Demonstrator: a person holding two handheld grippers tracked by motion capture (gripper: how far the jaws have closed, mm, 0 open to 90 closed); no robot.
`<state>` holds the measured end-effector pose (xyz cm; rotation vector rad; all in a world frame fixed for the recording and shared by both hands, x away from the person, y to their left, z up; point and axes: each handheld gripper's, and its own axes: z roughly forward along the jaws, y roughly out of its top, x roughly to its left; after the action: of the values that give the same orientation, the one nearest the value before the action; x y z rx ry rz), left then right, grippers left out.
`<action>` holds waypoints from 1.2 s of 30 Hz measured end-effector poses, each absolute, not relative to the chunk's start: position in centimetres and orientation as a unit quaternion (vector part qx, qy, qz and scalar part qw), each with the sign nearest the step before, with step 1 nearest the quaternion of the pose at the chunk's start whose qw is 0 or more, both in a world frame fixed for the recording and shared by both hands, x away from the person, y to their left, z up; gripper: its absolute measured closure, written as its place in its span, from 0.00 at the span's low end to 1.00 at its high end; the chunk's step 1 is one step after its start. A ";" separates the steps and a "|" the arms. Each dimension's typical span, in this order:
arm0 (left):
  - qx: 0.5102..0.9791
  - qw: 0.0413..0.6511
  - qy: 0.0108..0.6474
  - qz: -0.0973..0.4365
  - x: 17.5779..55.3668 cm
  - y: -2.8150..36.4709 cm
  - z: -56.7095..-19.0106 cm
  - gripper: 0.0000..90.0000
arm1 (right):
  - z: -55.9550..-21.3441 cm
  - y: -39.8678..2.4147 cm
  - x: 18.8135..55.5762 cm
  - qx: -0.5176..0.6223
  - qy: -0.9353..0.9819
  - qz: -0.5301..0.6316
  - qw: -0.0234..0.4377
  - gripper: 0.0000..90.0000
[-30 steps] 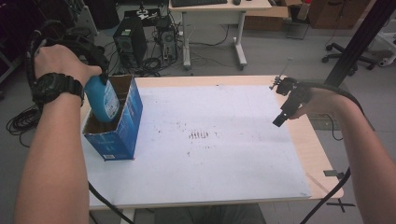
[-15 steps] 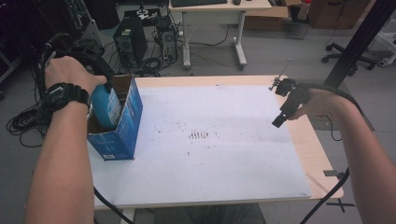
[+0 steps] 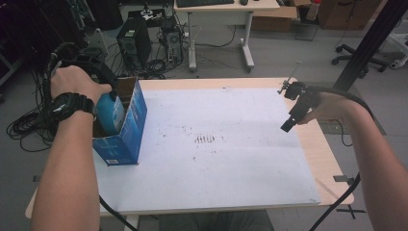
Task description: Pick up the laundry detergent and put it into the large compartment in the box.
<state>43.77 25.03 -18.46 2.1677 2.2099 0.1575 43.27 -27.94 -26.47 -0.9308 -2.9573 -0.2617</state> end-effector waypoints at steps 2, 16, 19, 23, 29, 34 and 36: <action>0.700 0.021 0.712 0.050 43.8 25.0 -18.8 0.41 | -26.6 -27.9 43.3 -0.297 -0.951 -0.084 0.016 0.21; 0.702 0.021 0.710 0.047 43.9 25.2 -20.6 0.41 | -26.9 -27.9 43.3 -0.298 -0.951 -0.083 0.018 0.21; 0.701 0.022 0.712 0.045 43.8 25.3 -20.9 0.41 | -26.9 -27.9 43.3 -0.297 -0.951 -0.082 0.018 0.21; 0.702 0.019 0.710 0.046 43.8 25.3 -21.4 0.41 | -27.0 -27.8 43.3 -0.296 -0.952 -0.083 0.018 0.21; 0.701 0.017 0.712 0.039 43.9 25.4 -22.3 0.41 | -27.1 -27.8 43.3 -0.297 -0.951 -0.081 0.020 0.21; 0.702 0.014 0.711 0.039 43.9 25.3 -23.0 0.41 | -27.2 -27.8 43.3 -0.298 -0.951 -0.081 0.020 0.21; 0.702 0.014 0.711 0.039 43.9 25.3 -23.3 0.41 | -27.2 -27.8 43.3 -0.297 -0.951 -0.082 0.019 0.21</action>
<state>43.92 25.31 -23.30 2.1871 2.2137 0.1207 43.32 -27.79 -27.16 -0.9223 -2.9520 -0.2550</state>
